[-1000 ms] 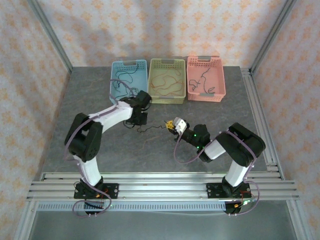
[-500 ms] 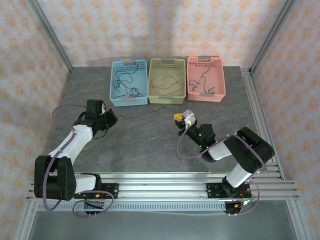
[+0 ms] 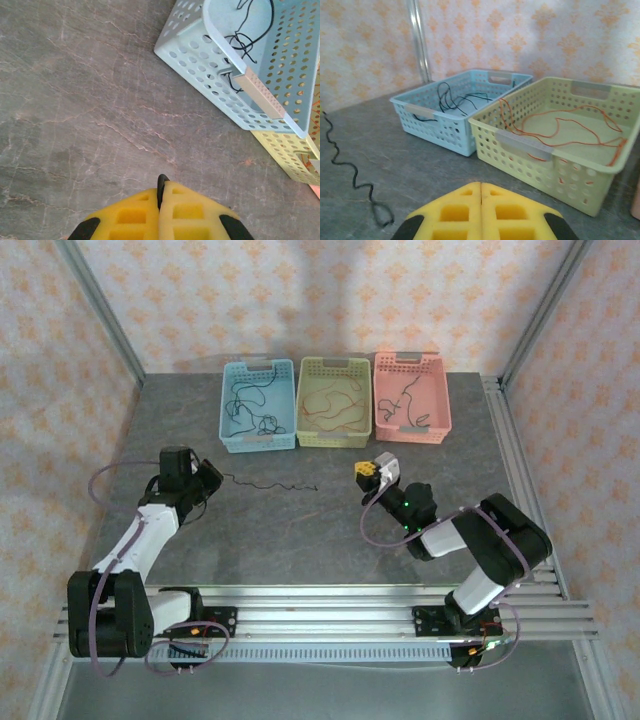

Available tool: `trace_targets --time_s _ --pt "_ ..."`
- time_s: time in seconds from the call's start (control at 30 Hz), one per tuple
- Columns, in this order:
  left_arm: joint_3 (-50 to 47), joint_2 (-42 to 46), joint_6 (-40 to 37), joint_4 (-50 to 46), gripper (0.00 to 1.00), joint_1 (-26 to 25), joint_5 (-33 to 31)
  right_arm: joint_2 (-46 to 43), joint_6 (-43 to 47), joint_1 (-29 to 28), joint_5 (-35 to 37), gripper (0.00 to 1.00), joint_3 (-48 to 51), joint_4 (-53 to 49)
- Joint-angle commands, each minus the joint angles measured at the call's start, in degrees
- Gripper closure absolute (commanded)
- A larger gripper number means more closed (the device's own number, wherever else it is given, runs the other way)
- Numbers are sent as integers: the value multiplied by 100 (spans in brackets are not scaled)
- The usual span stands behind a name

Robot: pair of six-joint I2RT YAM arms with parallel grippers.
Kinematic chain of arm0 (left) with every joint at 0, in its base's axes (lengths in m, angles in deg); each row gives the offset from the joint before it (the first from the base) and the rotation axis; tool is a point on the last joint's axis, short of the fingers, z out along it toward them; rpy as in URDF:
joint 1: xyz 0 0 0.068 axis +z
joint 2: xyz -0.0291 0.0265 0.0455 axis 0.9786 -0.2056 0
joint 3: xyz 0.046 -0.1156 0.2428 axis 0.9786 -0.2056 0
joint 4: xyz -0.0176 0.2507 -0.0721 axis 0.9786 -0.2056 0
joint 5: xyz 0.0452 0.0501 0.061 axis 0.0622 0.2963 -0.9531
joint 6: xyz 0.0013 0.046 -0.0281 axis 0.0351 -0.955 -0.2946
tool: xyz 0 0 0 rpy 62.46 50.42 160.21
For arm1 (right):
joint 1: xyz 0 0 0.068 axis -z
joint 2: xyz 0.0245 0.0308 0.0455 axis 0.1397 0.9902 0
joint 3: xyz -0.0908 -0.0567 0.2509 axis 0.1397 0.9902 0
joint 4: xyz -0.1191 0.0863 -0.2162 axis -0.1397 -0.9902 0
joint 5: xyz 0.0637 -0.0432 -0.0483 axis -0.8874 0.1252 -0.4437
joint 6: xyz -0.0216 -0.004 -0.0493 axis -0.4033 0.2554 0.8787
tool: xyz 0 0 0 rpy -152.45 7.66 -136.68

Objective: Untangle the cables

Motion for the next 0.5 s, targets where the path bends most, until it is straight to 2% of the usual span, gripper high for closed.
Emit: trace_targets --time_s 0.0,0.17,0.27,0.37,0.47 --pt "-91 139 50 294 100 -71 65 -330 -324 -53 -318 100 -110 161" --pt "-191 432 104 390 98 -92 89 -692 -207 -52 -181 100 -8 162" --pt "-268 741 124 376 52 -91 14 -845 -311 -52 -89 100 26 148" --pt "-321 1035 85 257 37 -93 -124 -1045 -448 -52 -148 100 -23 3" --pt "-423 1242 73 209 32 -94 -352 -1336 -459 -52 -121 100 -139 -463"
